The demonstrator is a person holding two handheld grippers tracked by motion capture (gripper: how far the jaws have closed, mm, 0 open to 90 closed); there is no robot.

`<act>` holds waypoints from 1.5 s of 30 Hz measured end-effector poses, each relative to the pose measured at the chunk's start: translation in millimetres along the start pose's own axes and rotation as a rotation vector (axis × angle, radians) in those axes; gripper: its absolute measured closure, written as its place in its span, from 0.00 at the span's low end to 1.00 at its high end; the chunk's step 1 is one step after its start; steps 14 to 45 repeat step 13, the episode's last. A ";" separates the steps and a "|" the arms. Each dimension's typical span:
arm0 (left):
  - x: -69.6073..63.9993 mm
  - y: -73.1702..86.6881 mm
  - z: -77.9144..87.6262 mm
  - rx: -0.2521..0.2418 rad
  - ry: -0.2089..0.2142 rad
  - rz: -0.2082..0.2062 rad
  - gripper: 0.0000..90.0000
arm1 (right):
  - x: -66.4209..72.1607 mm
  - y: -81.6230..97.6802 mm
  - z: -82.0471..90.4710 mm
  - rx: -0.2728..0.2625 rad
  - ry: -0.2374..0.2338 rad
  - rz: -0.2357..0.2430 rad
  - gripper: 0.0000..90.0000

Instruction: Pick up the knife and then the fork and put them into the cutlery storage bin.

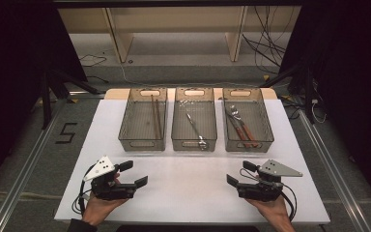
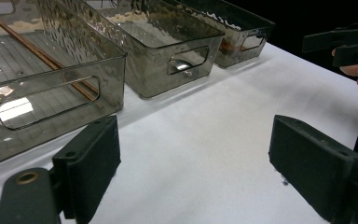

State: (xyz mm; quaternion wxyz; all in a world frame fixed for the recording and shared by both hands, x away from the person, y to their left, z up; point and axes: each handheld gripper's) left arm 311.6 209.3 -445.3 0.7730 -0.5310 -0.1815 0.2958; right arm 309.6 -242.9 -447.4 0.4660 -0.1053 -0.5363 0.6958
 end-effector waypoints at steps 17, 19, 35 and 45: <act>0.6 0.5 -0.1 0.002 -0.002 0.001 0.18 | 1.5 0.0 -0.9 0.000 0.010 0.015 0.18; 0.6 0.5 -0.1 0.002 -0.002 0.001 0.18 | 1.5 0.0 -0.9 0.000 0.010 0.015 0.18; 0.6 0.5 -0.1 0.002 -0.002 0.001 0.18 | 1.5 0.0 -0.9 0.000 0.010 0.015 0.18; 0.6 0.5 -0.1 0.002 -0.002 0.001 0.18 | 1.5 0.0 -0.9 0.000 0.010 0.015 0.18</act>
Point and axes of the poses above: each handheld gripper's, and its own axes: z roughly backward along the jaws, y roughly out of its underside, x roughly to its left, and after that the axes turned 11 degrees about -z, right-handed
